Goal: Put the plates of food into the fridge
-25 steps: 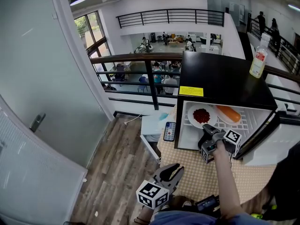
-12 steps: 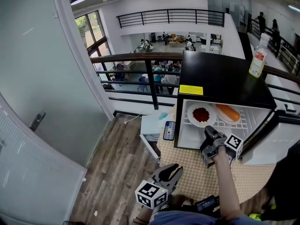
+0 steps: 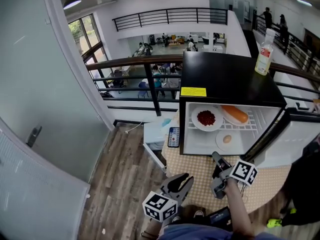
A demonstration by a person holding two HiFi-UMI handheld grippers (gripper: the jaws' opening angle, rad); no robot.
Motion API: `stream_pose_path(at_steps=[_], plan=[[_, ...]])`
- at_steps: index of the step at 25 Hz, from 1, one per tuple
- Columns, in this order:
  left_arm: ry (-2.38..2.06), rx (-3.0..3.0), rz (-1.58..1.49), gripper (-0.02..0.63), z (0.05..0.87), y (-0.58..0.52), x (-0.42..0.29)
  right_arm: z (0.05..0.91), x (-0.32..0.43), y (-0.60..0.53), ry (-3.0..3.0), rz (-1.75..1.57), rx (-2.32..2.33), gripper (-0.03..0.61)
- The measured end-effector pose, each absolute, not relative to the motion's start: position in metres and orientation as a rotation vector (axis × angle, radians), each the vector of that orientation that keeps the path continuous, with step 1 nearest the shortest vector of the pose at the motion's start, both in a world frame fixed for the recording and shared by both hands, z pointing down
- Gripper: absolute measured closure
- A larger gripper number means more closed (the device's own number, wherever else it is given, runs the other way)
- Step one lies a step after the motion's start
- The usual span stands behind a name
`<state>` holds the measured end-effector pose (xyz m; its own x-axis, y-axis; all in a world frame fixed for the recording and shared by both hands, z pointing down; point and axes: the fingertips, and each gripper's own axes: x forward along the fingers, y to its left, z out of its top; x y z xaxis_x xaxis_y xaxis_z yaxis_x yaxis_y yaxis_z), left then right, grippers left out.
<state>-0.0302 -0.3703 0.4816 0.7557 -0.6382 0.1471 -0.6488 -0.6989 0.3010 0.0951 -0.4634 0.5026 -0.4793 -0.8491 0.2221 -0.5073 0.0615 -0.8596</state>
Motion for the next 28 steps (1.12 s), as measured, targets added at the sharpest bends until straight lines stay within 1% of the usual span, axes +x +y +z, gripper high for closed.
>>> stream_pose_path(at_steps=[8,18,28], plan=[[-0.913,2.632,0.065,0.523,0.489,-0.347,-0.038,0.511,0.062,-0.392,2.142,-1.343,-1.414,0.483],[-0.769,2.620,0.136,0.523,0.521,-0.295,-0.041,0.532,0.034,-0.306,2.213,-1.285,-1.493,0.489],[-0.716,2.667,0.145,0.523,0.507,-0.242,-0.026,0.528,0.041,-0.241,2.262,-1.233,-1.515,0.500]])
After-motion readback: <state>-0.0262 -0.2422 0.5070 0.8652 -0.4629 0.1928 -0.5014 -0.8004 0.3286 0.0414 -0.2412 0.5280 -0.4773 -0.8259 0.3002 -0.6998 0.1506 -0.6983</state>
